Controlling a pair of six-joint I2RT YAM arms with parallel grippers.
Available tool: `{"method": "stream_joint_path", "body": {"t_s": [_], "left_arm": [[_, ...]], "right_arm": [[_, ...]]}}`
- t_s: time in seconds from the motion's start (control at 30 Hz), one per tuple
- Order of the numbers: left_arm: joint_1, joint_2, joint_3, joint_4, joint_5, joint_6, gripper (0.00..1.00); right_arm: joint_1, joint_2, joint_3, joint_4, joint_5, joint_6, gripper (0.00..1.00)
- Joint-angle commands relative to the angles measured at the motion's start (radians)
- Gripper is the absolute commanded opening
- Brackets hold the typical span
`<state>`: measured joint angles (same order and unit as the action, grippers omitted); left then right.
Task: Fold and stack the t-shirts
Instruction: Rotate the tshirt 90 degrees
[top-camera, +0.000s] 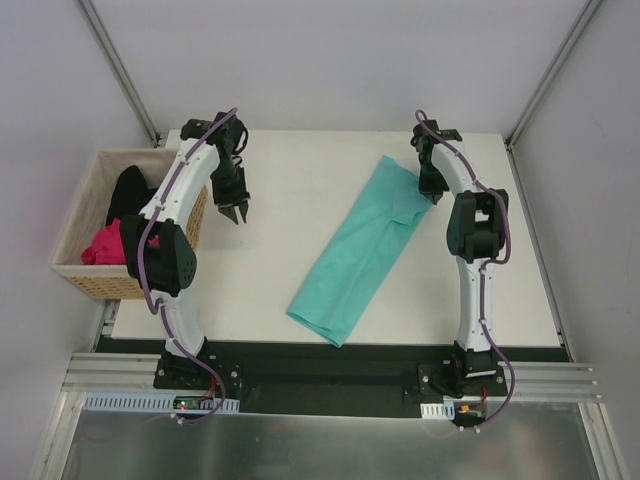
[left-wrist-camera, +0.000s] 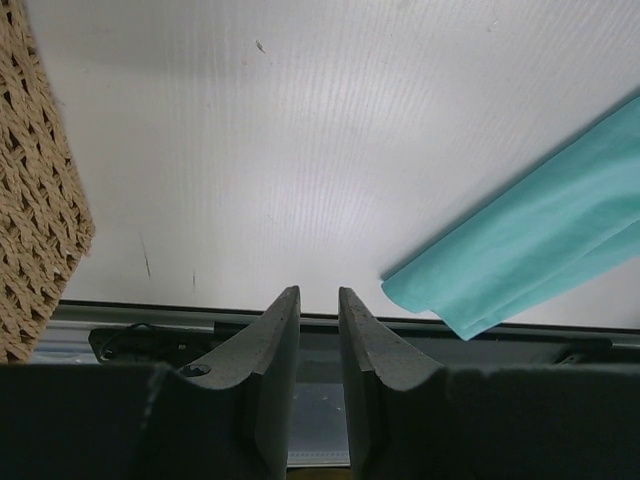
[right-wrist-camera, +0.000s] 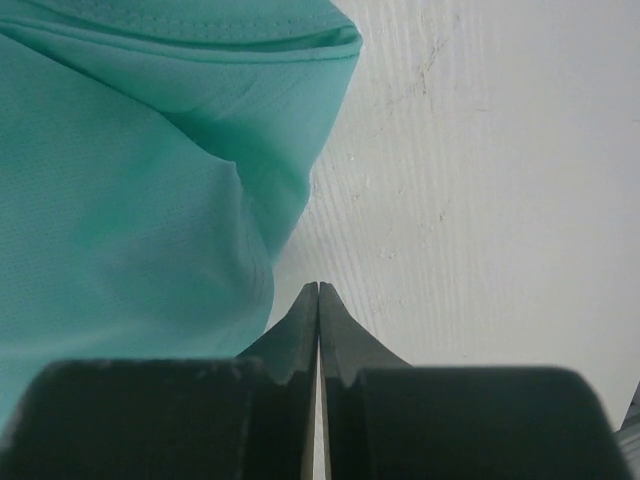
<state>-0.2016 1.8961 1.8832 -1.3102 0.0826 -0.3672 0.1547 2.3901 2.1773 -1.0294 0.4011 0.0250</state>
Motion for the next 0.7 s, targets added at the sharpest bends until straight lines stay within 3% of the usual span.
{"method": "stream_joint_path", "body": {"t_s": [0.0, 0.67], "left_arm": [[0.001, -0.043, -0.005, -0.058, 0.013, -0.033, 0.22], [-0.001, -0.192, -0.137, -0.034, 0.042, -0.075, 0.22]], "right_arm": [[-0.023, 0.014, -0.008, -0.003, -0.025, 0.013, 0.01], [-0.041, 0.075, 0.035, 0.031, -0.203, -0.072, 0.01]]}}
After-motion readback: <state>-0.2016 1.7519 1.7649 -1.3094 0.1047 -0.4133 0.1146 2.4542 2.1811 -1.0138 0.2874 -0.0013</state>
